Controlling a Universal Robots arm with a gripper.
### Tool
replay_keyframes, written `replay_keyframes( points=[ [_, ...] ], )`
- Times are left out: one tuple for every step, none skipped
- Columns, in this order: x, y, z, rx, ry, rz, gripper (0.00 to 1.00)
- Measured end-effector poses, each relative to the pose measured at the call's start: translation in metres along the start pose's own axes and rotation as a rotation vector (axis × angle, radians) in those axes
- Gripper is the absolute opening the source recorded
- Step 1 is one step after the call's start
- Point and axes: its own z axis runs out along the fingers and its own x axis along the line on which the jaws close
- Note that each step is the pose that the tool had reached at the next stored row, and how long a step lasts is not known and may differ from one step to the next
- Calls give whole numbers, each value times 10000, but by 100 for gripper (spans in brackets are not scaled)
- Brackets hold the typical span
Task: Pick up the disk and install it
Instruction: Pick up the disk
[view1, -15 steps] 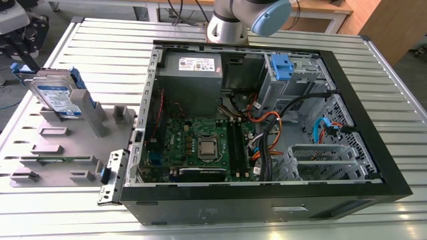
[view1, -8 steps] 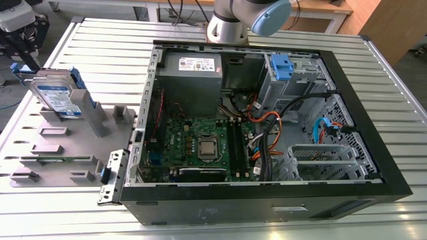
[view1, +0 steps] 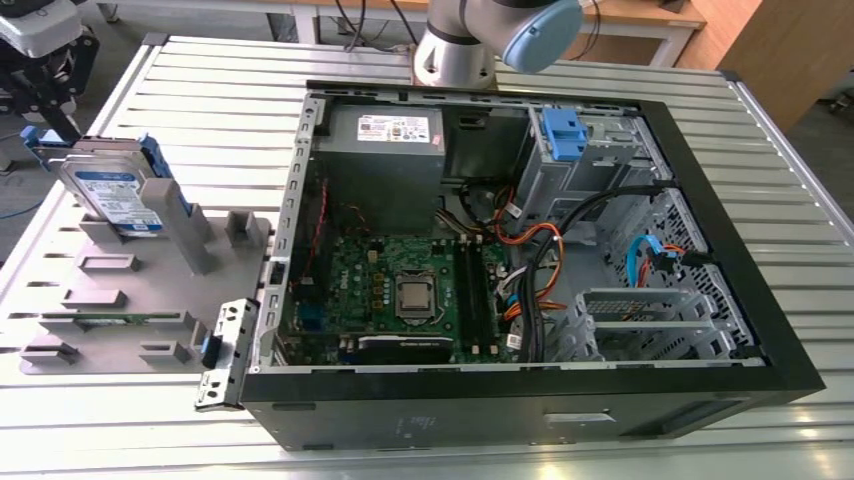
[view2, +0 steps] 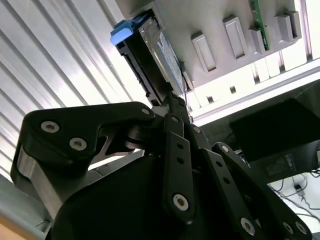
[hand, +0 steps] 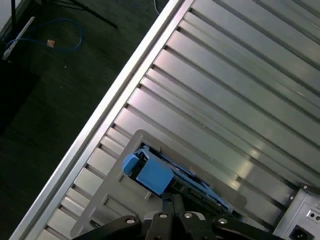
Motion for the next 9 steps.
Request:
replay_keyframes(
  points=[
    [0,0,0,-4,7,-167,11],
    [0,0,0,-9,14,-333,11],
    [0,0,0,-14,21,-502,11],
    [0,0,0,-19,29,-685,11],
    [0,0,0,-23,37,-854,11],
    [0,0,0,-28,44,-1025,11],
    [0,0,0,-33,51,-1196,11],
    [0,0,0,-37,58,-1372,11],
    [0,0,0,-42,66,-1545,11]
  ],
)
